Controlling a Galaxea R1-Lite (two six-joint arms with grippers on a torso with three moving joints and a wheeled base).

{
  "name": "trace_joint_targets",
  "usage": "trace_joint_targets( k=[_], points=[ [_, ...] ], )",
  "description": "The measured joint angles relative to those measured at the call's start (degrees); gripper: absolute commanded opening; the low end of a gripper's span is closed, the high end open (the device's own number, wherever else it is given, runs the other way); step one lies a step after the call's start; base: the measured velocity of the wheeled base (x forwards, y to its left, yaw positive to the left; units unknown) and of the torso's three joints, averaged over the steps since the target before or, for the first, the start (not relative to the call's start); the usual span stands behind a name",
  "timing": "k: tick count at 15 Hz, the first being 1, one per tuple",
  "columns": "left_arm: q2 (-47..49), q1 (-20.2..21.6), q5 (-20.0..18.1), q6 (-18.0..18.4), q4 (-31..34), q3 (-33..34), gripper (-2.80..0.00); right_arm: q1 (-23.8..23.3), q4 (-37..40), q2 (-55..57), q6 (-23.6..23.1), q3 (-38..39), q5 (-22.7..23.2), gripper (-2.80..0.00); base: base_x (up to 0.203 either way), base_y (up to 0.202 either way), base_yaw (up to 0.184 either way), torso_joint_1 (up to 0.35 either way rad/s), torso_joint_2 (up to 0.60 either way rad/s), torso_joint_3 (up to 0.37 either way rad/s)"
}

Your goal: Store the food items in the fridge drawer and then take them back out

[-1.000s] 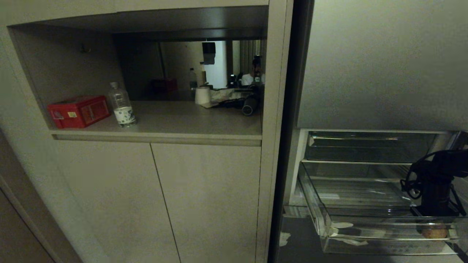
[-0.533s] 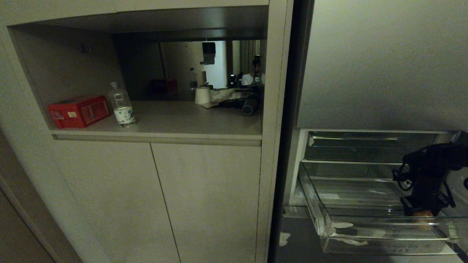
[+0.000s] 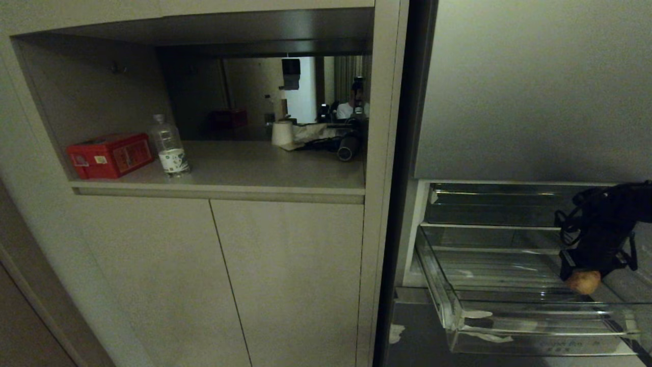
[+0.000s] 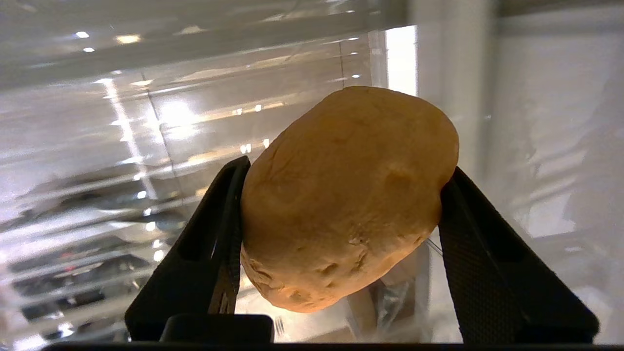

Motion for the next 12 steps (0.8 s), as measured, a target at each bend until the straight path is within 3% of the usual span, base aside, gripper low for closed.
trace_joint_targets(
  k=[4,12],
  points=[
    [0.0,0.0,0.0,0.0,0.0,0.0,-2.8,-1.6,0.0,-7.2,1.2,4.3,2.8,-2.8,0.0,0.0,0.0,0.0,0.0,0.0],
    [0.0,0.0,0.0,0.0,0.0,0.0,-2.8,-6.4,-0.2,-27.4,1.2,17.8,3.4,-2.8,0.0,0.0,0.0,0.0,0.0,0.0]
  ],
)
